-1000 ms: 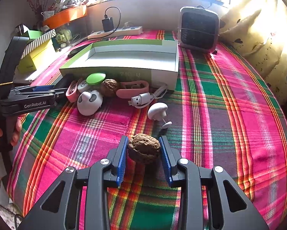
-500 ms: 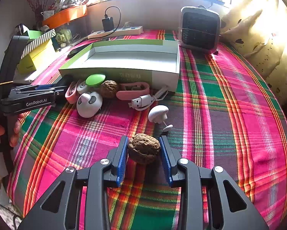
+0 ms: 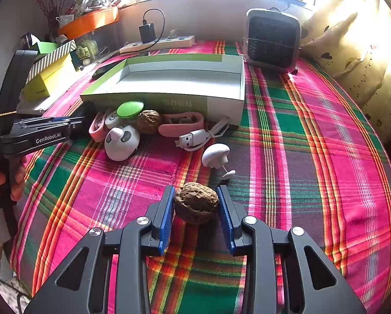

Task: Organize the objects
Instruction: 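Close the left gripper on the black flashlight while the right gripper holds the walnut, then carry flashlight and walnut into the white box while the right gripper releases the walnut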

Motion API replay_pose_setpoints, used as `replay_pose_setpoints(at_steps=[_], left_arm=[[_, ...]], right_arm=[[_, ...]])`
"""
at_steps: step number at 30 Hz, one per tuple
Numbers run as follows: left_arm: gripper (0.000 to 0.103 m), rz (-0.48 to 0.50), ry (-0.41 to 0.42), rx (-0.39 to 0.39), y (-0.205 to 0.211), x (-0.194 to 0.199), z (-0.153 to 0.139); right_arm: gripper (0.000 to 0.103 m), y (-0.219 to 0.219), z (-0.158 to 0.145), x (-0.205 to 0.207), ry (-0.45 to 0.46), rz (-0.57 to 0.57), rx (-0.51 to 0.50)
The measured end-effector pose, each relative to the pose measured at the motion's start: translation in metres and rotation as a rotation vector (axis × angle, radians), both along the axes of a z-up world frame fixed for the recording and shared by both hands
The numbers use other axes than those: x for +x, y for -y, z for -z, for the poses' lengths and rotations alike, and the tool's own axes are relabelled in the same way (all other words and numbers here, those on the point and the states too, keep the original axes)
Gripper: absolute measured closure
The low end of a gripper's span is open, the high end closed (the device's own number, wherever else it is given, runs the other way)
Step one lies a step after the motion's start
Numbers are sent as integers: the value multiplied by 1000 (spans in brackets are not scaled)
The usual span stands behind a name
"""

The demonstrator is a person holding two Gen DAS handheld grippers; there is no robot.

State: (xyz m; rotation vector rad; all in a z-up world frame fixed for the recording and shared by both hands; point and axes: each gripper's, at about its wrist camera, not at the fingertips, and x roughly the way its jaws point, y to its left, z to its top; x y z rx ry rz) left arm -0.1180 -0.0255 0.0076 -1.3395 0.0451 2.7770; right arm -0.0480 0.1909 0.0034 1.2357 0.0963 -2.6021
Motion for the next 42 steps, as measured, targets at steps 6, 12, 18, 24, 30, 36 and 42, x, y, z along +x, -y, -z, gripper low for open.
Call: replay_pose_setpoints(at_steps=[6,12,18,24,30,36,42], left_arm=[[82,-2,4,7,2,2,0],[82,-3,9,15,3,5,-1],[82,7,-3,12,1,13,-7],[82,19,-31,17,-1,19,-23],[82,37,-48,35,-2,13,-39],[82,52,-50,47,-5,-1,-49],[82,62,-53,43,-9,-19,-56]], right_arm=[[69,1,0,-1,0,3,0],[69,-1,-1,0,-3,8,-4],[69,1,-11,1,-31,0,-9],[69,3,-27,-5,-67,-19,-23],[69,6,-43,-20,-96,-38,-36],[69,12,-56,-40,-108,-61,-49],[69,18,-69,-68,-119,-64,-45]])
